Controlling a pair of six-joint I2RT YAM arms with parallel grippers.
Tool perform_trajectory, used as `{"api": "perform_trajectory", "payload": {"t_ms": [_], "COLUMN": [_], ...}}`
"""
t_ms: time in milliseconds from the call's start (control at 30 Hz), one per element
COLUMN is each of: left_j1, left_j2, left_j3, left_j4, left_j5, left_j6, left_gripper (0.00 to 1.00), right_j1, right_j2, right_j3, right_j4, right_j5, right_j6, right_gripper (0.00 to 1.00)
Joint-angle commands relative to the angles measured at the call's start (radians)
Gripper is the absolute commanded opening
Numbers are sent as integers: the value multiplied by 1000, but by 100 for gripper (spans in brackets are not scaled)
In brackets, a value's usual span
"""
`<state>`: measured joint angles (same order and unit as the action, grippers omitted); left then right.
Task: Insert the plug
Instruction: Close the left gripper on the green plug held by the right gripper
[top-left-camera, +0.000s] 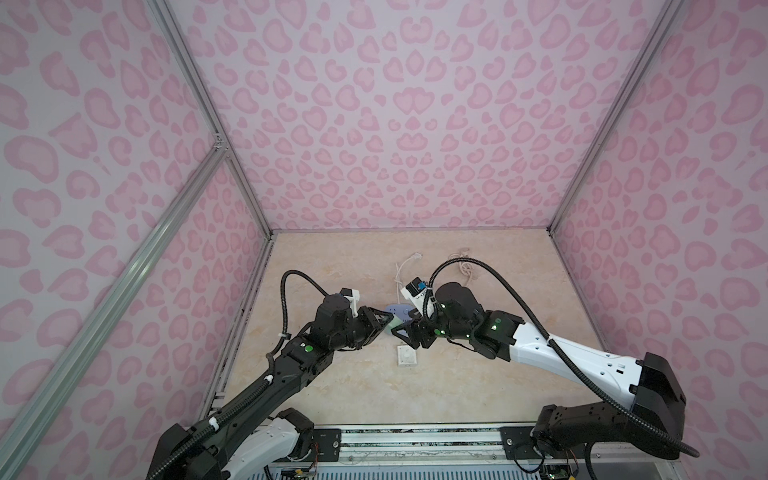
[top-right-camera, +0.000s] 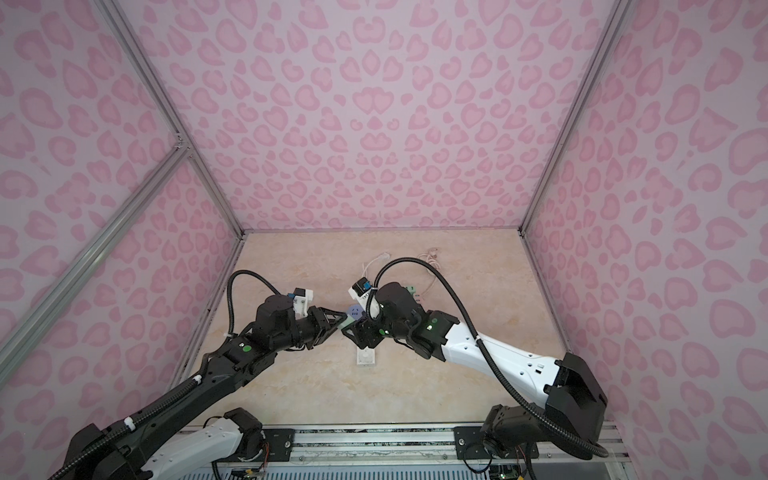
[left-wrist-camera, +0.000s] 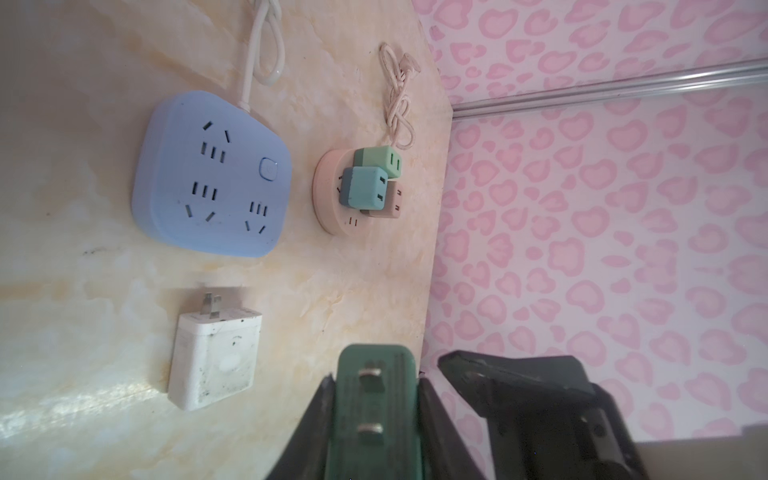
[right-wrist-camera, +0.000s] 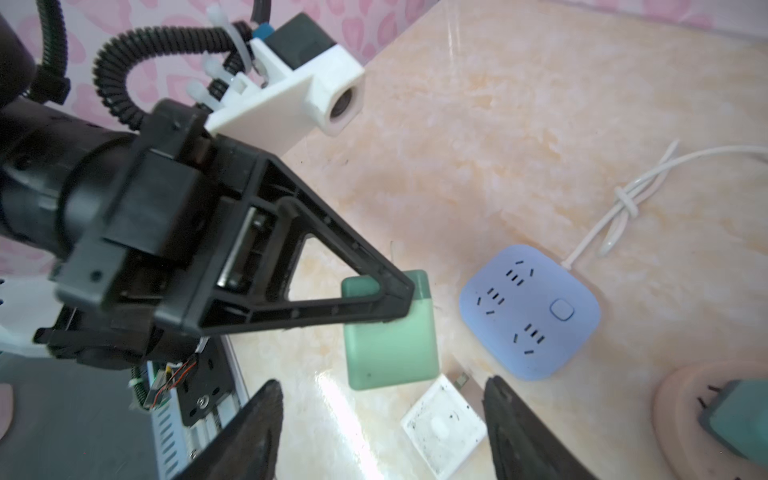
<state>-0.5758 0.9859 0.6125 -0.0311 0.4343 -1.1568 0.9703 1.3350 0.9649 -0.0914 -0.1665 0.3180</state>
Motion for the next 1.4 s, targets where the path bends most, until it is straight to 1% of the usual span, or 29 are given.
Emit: {"api": "perform_trajectory", "payload": {"t_ms": [0,67,133,167,200,267,333,433,533,667,900,1367], "left_j1": [4,7,7,7,7,7,8,7,7,8,7,8], "left_j2": [-41,-73,-94,-102,-109,-127,-150,-192,-220,-227,-235,-269], "left_j3": [-10,-45,-99,-114,-123,-135,-151,-180,-175,-172,-185,-172], "left_j4": [71,105,194,209,208,196,198,215,196,200,234,236], "left_j5": [-30,-55,-68,-76,-83,-101,-118,-147,-157,-155,-160,-170], "left_j6": [-192,-309,-421,-454,-472,-486,-503,-534,-528,-518,-532,-527], "left_gripper": [2,1,1,1,1,1,1,1,1,1,1,1], "right_j1": [-9,-15,-16,-16,-17,-19,-16,-14,-16,-16,-9,1], "right_j2": [-33,-31,-25,-25,-25,-16,-2,4,14,60,118,138], "right_j3": [-117,-137,-141,-167,-198,-215,-200,-205,-192,-166,-165,-155], "right_j4": [341,406,448,521,607,692,709,729,714,702,753,759], "right_j5": [69,20,-17,-30,-40,-56,-69,-39,-34,-73,-125,-163], "right_j6": [47,47,39,40,48,54,50,46,42,75,140,146], "right_gripper": [71,70,68,68,67,66,65,65,64,62,56,44]}}
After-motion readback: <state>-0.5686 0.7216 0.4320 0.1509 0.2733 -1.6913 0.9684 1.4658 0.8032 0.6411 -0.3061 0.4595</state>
